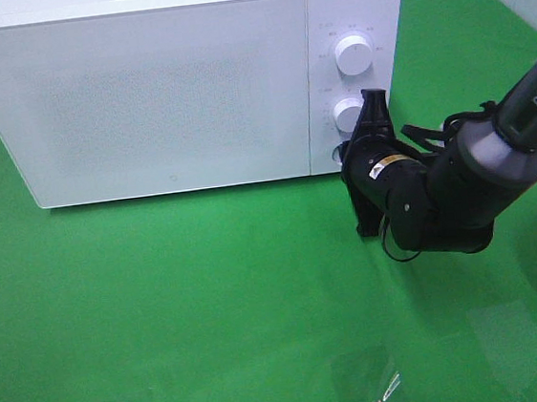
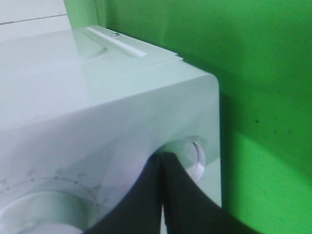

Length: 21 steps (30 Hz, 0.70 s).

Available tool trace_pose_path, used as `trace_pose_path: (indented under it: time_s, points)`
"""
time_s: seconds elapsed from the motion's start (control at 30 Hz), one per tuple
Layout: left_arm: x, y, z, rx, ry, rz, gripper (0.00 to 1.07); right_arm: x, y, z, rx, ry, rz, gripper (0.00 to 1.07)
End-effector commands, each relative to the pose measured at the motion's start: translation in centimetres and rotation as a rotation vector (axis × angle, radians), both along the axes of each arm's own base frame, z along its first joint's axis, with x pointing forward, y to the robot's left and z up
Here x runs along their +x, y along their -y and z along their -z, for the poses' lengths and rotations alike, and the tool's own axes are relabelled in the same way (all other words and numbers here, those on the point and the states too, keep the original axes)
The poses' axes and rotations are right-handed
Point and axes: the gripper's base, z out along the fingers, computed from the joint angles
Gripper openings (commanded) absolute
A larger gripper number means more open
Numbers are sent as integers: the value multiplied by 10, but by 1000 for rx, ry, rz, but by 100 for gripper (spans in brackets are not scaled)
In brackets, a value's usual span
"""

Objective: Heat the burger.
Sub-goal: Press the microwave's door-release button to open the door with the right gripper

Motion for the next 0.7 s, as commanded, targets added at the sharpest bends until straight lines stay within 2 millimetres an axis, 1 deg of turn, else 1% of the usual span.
trace_pose_path:
  time_s: [0.03, 0.07, 0.1, 0.13, 0.17, 0.2, 0.23, 0.37, 0.7]
  points:
    - [-2, 0, 0, -9, 25, 0, 98, 19, 8, -33, 11, 285, 58, 0]
    - [-2, 0, 0, -9, 25, 0, 98, 19, 8, -33, 11, 285, 58, 0]
    - [-2, 0, 0, -9, 25, 0, 98, 24, 6, -35, 10, 318, 43, 0]
    - [-2, 0, 0, -9, 25, 0, 98, 24, 6, -35, 10, 318, 43, 0]
    - [-2, 0, 0, -9, 25, 0, 98, 30, 8, -36, 10, 329, 45, 0]
    - [-2, 0, 0, -9, 25, 0, 98, 30, 8, -36, 10, 329, 45, 0]
    - [-2, 0, 0, -9, 25, 0, 98, 35, 9, -33, 9, 335, 44, 0]
    - [-2, 0, 0, -9, 25, 0, 98, 41, 9, -30, 18, 339, 54, 0]
    - [-2, 0, 0, -9, 25, 0, 98, 44, 10, -30, 26, 355, 61, 0]
